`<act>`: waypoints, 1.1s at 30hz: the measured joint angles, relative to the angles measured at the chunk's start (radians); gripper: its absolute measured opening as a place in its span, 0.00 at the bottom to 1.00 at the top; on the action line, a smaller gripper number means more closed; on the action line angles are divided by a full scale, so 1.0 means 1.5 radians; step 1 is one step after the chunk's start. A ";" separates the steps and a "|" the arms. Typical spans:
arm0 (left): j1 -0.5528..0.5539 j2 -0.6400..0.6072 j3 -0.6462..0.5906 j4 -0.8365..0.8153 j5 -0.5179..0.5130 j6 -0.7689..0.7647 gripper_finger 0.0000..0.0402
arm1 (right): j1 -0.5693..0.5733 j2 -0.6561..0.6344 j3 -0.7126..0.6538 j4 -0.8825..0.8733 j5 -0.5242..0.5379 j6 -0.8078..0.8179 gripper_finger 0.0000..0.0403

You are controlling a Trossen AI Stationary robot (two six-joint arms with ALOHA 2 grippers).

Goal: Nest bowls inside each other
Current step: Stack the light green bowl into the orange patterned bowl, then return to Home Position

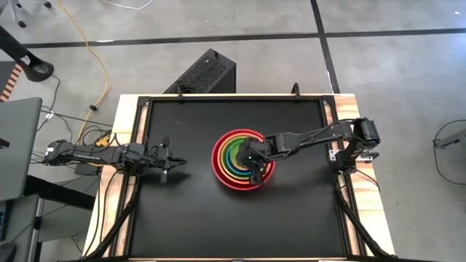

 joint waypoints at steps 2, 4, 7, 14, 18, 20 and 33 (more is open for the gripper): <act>0.000 0.000 0.000 0.000 0.000 0.000 0.03 | 0.002 0.006 0.001 0.006 -0.001 0.002 0.00; 0.000 0.000 0.000 0.000 0.000 0.000 0.03 | 0.005 0.010 0.001 0.002 -0.001 0.003 0.00; 0.000 0.000 0.000 0.000 0.000 0.000 0.03 | 0.009 0.023 0.001 0.010 0.000 0.008 0.00; 0.000 0.000 0.000 0.000 0.000 0.000 0.03 | 0.008 0.023 0.001 0.007 -0.001 0.064 0.10; 0.000 0.000 0.000 0.000 0.000 0.000 0.03 | 0.008 0.018 0.001 0.008 -0.002 0.091 0.19; 0.000 0.000 0.000 0.000 0.000 0.000 0.03 | 0.010 0.018 0.001 0.004 -0.004 0.093 0.24; 0.000 0.000 0.000 0.000 0.000 0.000 0.03 | 0.013 -0.039 0.113 -0.141 -0.112 0.092 0.45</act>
